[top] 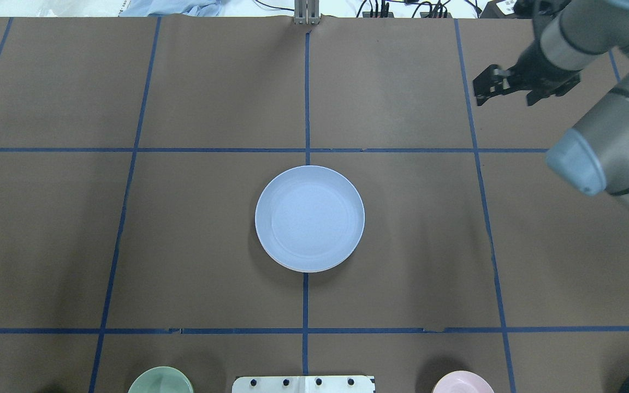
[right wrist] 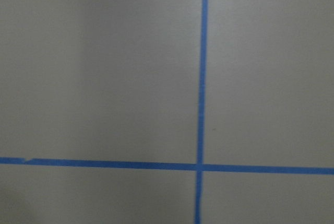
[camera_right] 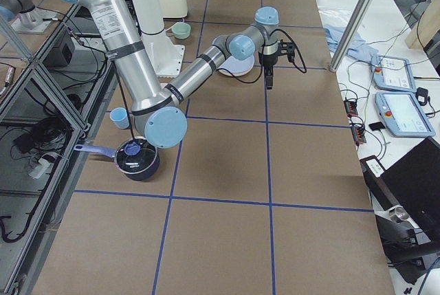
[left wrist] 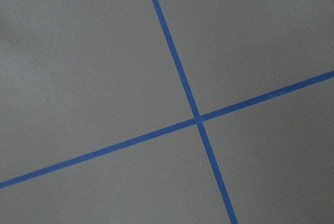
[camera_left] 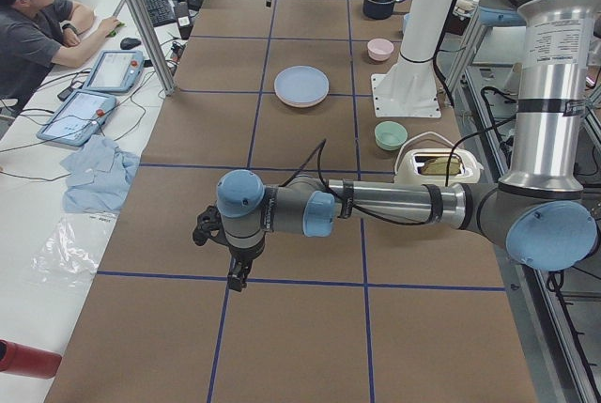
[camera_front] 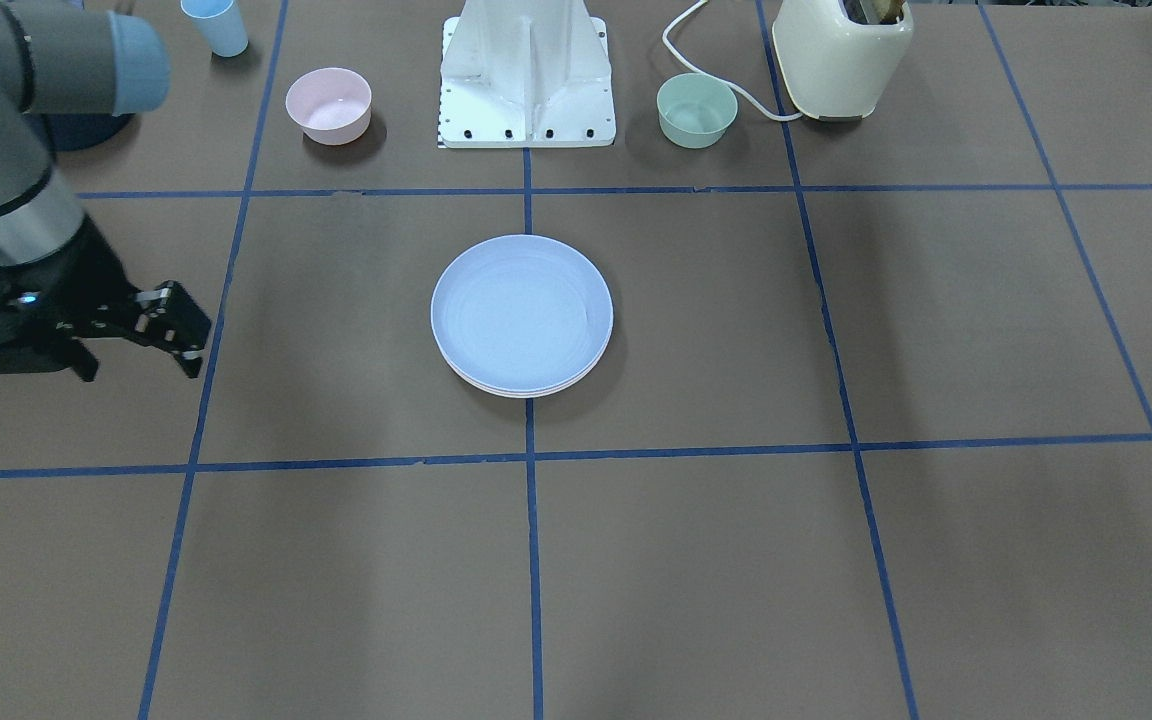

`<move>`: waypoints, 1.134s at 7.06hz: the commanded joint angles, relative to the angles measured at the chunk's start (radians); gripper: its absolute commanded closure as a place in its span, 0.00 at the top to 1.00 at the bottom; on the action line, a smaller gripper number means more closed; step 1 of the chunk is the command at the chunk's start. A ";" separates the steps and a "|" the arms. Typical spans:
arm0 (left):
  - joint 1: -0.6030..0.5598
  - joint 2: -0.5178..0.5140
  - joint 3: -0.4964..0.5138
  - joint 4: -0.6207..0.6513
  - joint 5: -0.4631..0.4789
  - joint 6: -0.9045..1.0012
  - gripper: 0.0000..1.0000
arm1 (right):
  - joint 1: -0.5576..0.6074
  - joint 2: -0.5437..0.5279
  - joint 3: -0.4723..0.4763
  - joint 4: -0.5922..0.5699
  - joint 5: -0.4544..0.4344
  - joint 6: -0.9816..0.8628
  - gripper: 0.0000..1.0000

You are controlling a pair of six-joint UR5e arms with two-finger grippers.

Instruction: Stack three plates with pink and blue

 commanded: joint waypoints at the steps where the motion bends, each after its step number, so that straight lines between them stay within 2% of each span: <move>1: 0.000 0.016 -0.009 0.004 -0.049 0.000 1.00 | 0.209 -0.071 -0.135 -0.006 0.124 -0.430 1.00; 3: 0.002 0.019 0.006 0.002 -0.042 0.000 1.00 | 0.390 -0.162 -0.272 -0.001 0.183 -0.790 1.00; 6: 0.000 0.034 0.020 -0.008 -0.042 0.004 1.00 | 0.541 -0.386 -0.285 0.025 0.175 -0.851 1.00; 8: 0.002 0.045 0.017 -0.008 -0.040 0.009 1.00 | 0.564 -0.503 -0.276 0.174 0.177 -0.833 1.00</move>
